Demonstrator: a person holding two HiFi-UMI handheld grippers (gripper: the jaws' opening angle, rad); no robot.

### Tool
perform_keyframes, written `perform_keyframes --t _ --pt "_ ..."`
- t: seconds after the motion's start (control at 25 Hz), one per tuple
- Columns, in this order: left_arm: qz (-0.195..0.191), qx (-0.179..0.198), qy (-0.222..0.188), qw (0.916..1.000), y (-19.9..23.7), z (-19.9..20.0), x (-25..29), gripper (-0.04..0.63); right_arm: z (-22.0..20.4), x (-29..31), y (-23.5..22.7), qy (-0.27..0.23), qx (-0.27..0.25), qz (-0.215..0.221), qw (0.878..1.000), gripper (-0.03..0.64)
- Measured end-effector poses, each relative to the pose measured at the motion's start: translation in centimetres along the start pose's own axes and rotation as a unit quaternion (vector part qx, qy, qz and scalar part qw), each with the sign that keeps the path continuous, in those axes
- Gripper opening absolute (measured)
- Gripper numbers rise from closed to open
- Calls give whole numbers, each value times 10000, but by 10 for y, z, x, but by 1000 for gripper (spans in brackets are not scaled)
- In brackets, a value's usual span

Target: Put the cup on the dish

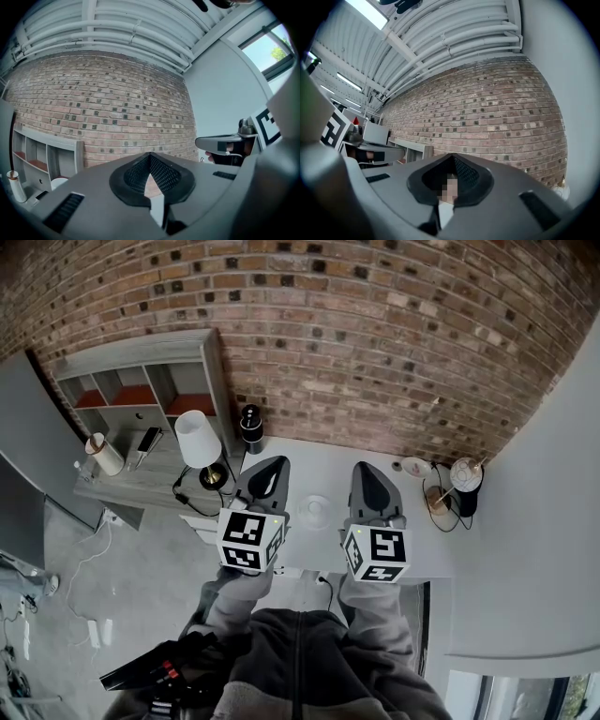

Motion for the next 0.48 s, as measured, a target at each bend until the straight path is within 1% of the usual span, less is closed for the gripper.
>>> perform_keyframes --t 0.28,0.48 --pt "-10 -11 -81 10000 5 2 -2 5 0 4 5 -33 -6 45 10000 0" --pt "-103 -1 -151 9998 7 4 -3 5 0 7 8 -30 -6 34 10000 0"
Point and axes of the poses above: the fingertips, and each gripper's own axes: x forward along the fingers, y to its left, z out of its top, the point moved 7 cm from there along -x, backward along the fingers, and after that the axes turned 3 degrees about y, right-handed, at the moved point
